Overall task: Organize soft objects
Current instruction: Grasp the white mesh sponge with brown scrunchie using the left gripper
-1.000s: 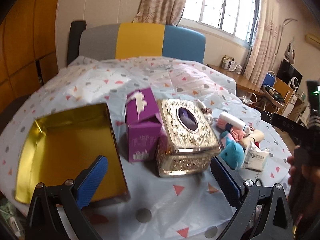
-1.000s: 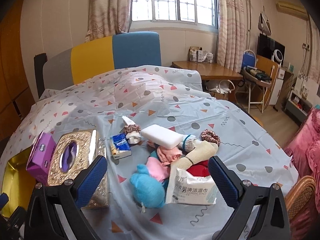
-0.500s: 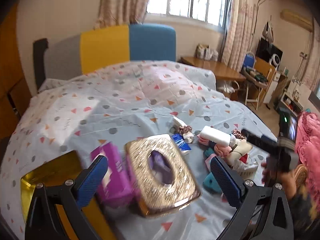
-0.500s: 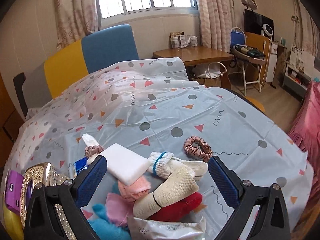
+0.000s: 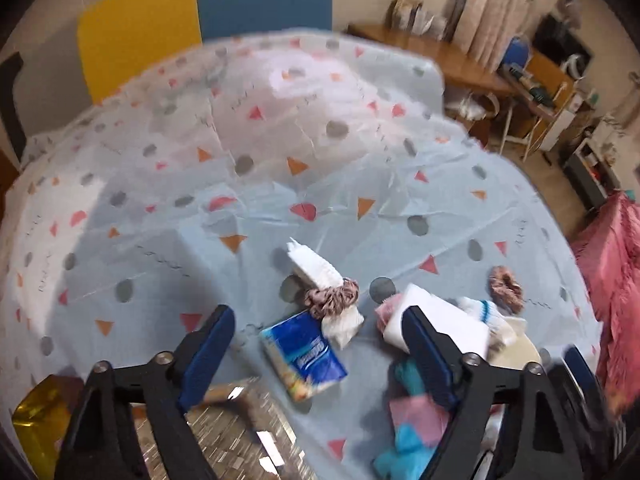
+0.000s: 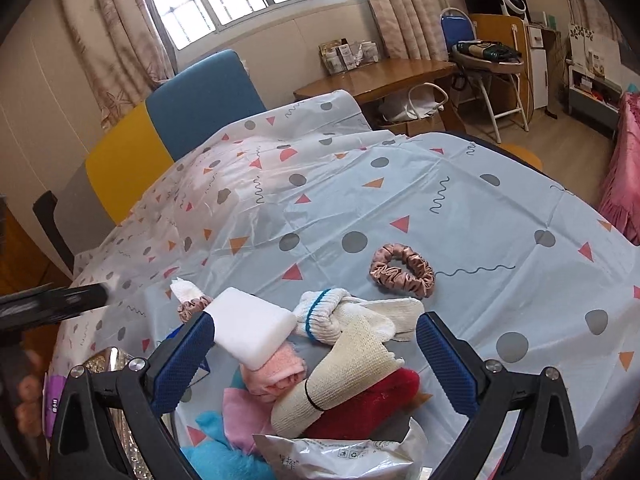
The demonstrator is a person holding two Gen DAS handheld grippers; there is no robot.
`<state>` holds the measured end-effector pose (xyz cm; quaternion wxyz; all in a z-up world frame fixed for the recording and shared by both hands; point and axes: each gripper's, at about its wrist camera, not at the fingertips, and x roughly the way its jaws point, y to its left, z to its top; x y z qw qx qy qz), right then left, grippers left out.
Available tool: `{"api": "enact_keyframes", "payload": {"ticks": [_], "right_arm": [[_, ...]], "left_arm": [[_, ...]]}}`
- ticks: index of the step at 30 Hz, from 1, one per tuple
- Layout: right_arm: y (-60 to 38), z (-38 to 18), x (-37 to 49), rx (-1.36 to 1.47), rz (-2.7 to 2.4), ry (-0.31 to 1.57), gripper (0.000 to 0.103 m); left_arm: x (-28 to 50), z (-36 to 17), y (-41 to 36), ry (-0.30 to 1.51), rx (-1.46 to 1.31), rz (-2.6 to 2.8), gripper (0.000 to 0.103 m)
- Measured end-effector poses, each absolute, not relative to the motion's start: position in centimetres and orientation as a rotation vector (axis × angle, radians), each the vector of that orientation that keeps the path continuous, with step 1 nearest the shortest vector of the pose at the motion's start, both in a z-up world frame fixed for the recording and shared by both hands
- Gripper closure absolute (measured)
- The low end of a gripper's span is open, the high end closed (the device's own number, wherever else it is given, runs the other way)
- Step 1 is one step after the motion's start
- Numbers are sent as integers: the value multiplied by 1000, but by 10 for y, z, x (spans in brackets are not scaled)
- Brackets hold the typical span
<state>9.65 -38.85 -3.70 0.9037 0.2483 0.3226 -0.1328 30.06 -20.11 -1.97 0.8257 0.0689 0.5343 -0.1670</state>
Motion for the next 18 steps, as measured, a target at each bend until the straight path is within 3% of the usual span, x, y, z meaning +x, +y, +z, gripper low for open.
{"api": "enact_keyframes", "payload": {"ticks": [2,10,11,12,18], "right_arm": [[-389,-36,95,522,-262,658,0],[-391,-35,95,557,-229,648,0],[-392,-36,95,562,-228,648,0],[-393,-36,95,566,-230,649,0],[-391,-39,97,565,-213,676,2]], "left_arm": [[316,-37,-209,1182,117,-330,31],[351,-97,-237,1307,192,-228,33],[351,-104,-237,1321,198,-213,37],[351,-109,-236,1342,178,-228,65],[341,-65,-211,1236,53,-312,66]]}}
